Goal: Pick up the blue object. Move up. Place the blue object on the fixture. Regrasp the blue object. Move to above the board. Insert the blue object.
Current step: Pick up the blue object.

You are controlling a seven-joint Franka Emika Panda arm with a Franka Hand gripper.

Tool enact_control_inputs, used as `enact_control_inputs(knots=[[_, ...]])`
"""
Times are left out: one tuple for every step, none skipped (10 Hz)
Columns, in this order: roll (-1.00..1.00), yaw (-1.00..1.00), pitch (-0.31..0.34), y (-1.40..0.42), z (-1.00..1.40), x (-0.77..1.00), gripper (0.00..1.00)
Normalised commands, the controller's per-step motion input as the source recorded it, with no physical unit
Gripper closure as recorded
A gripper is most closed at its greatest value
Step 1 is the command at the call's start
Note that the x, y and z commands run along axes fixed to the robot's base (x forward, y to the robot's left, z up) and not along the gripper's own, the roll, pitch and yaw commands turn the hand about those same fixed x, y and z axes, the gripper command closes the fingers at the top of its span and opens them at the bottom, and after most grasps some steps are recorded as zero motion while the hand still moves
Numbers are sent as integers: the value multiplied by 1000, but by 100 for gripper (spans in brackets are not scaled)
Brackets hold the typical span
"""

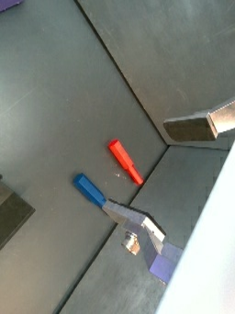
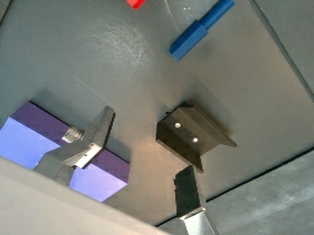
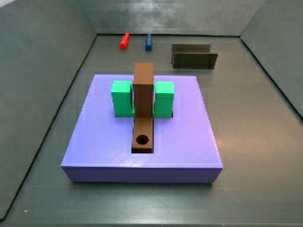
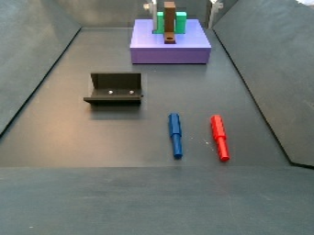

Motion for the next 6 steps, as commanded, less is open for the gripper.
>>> enact_control_inputs(knots=[[-100,0,-36,0,0,-11,0],[-93,0,0,423,-411,257,0],[-37,-83,91,749,-497,620,0],[54,-117,0,657,-794,406,0],[73,-120,0,523,-806,351,0],[37,-66,0,397,-1000,257,0]])
